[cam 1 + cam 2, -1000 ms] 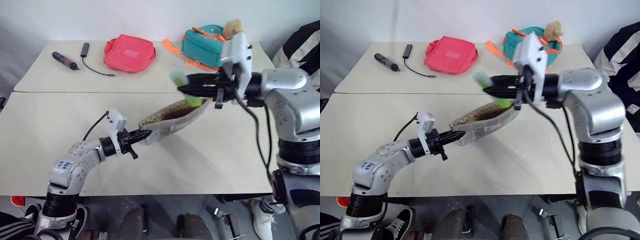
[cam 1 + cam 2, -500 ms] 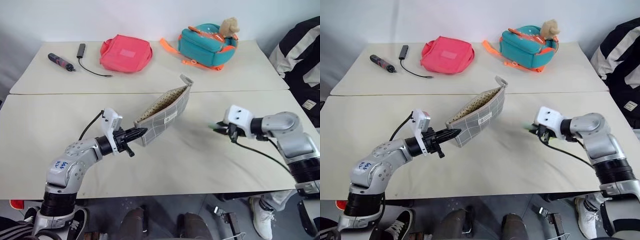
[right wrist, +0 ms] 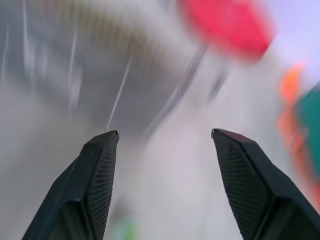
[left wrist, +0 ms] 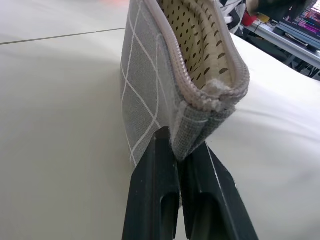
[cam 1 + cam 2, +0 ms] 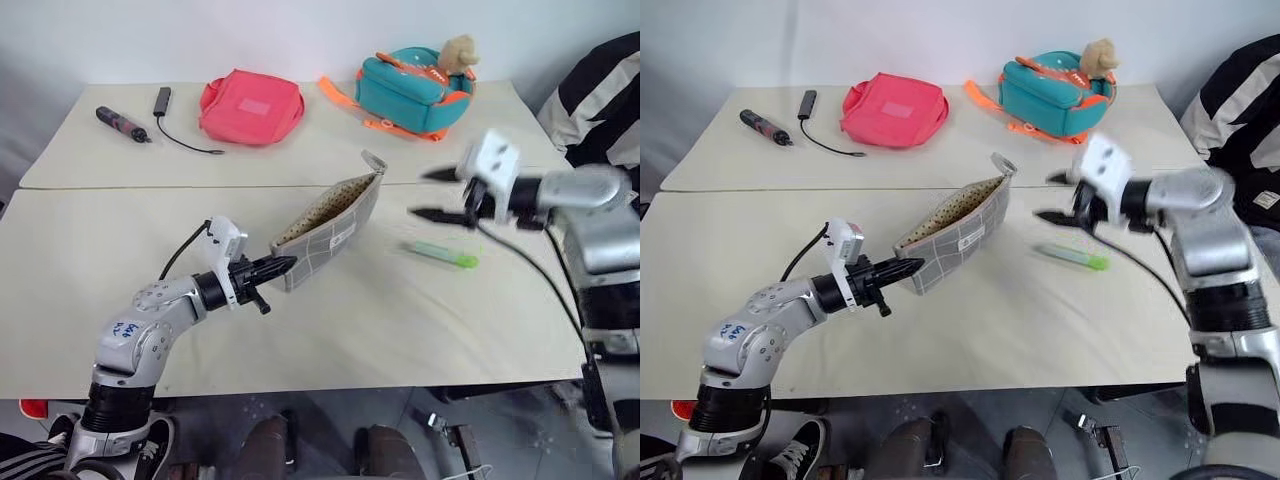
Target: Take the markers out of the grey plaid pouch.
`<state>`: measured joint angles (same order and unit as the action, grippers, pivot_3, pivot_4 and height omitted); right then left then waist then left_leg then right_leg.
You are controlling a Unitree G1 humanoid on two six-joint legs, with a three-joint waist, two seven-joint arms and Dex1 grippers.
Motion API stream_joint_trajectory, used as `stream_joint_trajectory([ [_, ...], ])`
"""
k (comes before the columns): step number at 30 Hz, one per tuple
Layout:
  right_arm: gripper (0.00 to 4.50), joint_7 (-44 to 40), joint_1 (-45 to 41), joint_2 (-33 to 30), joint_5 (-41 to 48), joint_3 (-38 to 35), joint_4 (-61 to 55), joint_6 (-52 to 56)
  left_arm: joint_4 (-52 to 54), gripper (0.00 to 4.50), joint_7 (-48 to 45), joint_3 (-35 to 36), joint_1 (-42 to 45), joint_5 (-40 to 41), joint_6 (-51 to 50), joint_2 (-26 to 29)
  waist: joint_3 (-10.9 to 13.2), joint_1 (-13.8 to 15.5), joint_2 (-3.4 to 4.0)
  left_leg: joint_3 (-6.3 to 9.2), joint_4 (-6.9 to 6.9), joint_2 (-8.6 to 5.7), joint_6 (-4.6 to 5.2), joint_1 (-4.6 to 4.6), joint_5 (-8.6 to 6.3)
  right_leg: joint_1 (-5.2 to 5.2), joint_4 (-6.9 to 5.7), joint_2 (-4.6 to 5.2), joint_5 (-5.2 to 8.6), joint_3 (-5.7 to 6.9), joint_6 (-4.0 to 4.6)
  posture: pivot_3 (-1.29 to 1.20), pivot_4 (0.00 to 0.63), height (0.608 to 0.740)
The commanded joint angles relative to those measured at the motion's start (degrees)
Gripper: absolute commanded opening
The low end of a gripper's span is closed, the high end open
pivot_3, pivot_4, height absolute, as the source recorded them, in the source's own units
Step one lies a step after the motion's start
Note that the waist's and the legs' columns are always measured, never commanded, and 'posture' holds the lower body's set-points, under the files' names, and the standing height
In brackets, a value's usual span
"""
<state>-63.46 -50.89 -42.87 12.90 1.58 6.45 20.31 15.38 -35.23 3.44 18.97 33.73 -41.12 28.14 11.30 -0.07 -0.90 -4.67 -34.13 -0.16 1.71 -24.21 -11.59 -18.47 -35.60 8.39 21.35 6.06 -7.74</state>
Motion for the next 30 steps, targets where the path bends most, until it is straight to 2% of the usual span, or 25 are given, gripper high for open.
stream_joint_trajectory([
  [1,2.92,-1.06,-1.71,2.8,5.83,-0.25,-6.57,4.5,1.42,0.0,-1.93,-2.49,0.66,-2.53,1.69,1.84,0.0,0.0,0.0,0.0,0.01,0.0,0.0,0.0,0.0,0.0,0.0,0.02,0.0,0.01,0.0,0.0,0.15,0.74],
  [3,2.44,-1.73,-1.38,3.67,5.51,1.81,-7.95,4.7,1.35,0.0,-2.83,-4.0,1.55,-4.07,2.92,2.69,0.0,0.1,0.0,0.0,0.03,-0.02,0.0,-0.01,-0.01,-0.01,0.0,0.0,0.0,0.03,0.0,0.0,0.15,0.74],
  [8,0.66,-2.77,0.89,4.94,3.42,6.8,-10.19,2.92,1.93,0.0,-4.01,-5.36,3.3,-4.81,3.38,3.14,0.0,0.12,0.0,-0.02,0.03,-0.12,0.01,-0.05,-0.06,-0.02,0.0,0.03,-0.03,0.03,-0.04,0.0,0.15,0.74],
  [10,0.04,-3.61,3.02,3.69,-1.05,10.29,-8.7,-1.73,1.97,0.0,-3.88,-5.19,3.52,-4.93,3.22,2.76,0.0,0.07,-0.01,-0.02,0.03,-0.11,0.02,-0.05,-0.05,-0.05,-0.01,0.02,-0.03,0.03,-0.04,0.0,0.15,0.74],
  [13,0.04,-2.54,4.66,2.34,-8.04,13.49,-5.02,-10.31,2.28,0.0,-3.96,-5.04,3.21,-5.03,3.11,2.68,0.0,0.08,-0.01,-0.02,0.03,-0.12,0.05,-0.04,-0.03,-0.04,-0.02,0.01,-0.03,0.04,-0.05,0.0,0.15,0.74],
  [17,0.04,-1.29,2.95,5.84,-5.29,11.87,-6.01,-8.0,2.83,0.0,-4.14,-5.01,2.92,-4.97,2.73,2.74,0.01,-0.26,-0.01,-0.08,0.02,-0.09,0.09,-0.06,0.01,-0.09,-0.04,-0.01,-0.03,0.0,-0.05,0.0,0.15,0.74],
  [23,0.04,-3.23,1.69,4.08,-7.46,12.1,-4.13,-10.65,2.62,0.0,-4.16,-5.11,3.53,-4.5,2.61,1.87,0.01,0.02,-0.02,-0.04,0.02,-0.06,0.08,-0.05,0.02,-0.07,-0.03,-0.05,-0.03,0.01,-0.04,0.0,0.15,0.74],
  [27,0.04,-2.62,2.34,4.69,-13.94,16.85,-3.71,-16.74,3.79,0.0,-3.23,-3.64,4.76,0.71,-1.76,-1.15,0.01,0.06,-0.03,-0.04,0.0,-0.1,0.08,-0.05,0.0,-0.04,-0.02,0.01,-0.03,0.02,-0.05,0.0,0.15,0.74],
  [30,0.04,-2.05,1.48,7.56,-15.78,18.86,-3.5,-15.91,4.82,0.0,-2.91,-2.12,5.04,5.63,-7.2,-2.65,0.01,-0.19,-0.03,-0.03,0.0,-0.07,0.08,-0.05,0.01,-0.06,-0.03,-0.01,-0.03,0.01,-0.05,0.0,0.15,0.74],
])
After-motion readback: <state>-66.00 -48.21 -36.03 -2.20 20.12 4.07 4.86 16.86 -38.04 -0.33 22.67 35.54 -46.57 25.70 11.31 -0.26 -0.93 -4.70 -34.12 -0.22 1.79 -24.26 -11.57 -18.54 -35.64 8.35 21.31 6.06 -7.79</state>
